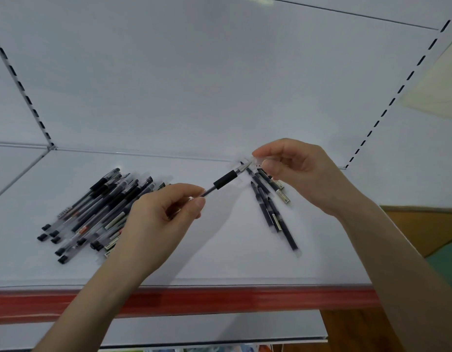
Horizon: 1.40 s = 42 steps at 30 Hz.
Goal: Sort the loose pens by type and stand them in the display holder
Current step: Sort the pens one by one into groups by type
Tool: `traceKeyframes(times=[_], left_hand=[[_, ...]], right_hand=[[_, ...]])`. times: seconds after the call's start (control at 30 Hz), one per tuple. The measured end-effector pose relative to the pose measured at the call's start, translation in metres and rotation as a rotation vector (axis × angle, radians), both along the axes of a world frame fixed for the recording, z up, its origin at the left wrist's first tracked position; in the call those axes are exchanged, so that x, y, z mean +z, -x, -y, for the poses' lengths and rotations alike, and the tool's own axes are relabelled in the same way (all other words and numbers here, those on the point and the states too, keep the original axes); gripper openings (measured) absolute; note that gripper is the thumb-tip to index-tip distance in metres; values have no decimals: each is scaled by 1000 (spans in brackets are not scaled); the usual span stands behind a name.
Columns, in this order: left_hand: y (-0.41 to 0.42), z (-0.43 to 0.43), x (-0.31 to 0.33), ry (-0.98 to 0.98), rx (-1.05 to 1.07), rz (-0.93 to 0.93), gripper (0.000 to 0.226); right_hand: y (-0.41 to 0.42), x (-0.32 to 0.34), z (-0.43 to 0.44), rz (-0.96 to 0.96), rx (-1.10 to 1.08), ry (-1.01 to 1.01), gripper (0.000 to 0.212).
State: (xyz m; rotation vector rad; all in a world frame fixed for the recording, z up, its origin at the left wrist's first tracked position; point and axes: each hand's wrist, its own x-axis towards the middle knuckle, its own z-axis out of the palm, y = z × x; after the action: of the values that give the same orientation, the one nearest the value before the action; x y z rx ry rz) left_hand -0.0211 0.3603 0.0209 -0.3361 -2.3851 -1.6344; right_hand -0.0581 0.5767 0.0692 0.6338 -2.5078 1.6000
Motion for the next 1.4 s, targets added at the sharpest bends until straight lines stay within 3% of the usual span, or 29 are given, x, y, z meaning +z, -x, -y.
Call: traceKeyframes(times=[0.3,0.5,0.83,0.97,1.4], left_hand=[[-3,7,3,42,-12,4,25],[-4,10,1,-56,47,20,21],[-7,9,6,-194,52,51,24],[-8,9,7,-195,53,60,23],[-6,9,1,-168,40,47,13]], right_hand=[[2,4,1,35,36,-33,26],[1,-1,7,78,-63,114,18],[-5,-9,22,-24,-180,241,19],[-3,-11,21,51,-203,280,12],[2,-16,21,277,-145,385,21]])
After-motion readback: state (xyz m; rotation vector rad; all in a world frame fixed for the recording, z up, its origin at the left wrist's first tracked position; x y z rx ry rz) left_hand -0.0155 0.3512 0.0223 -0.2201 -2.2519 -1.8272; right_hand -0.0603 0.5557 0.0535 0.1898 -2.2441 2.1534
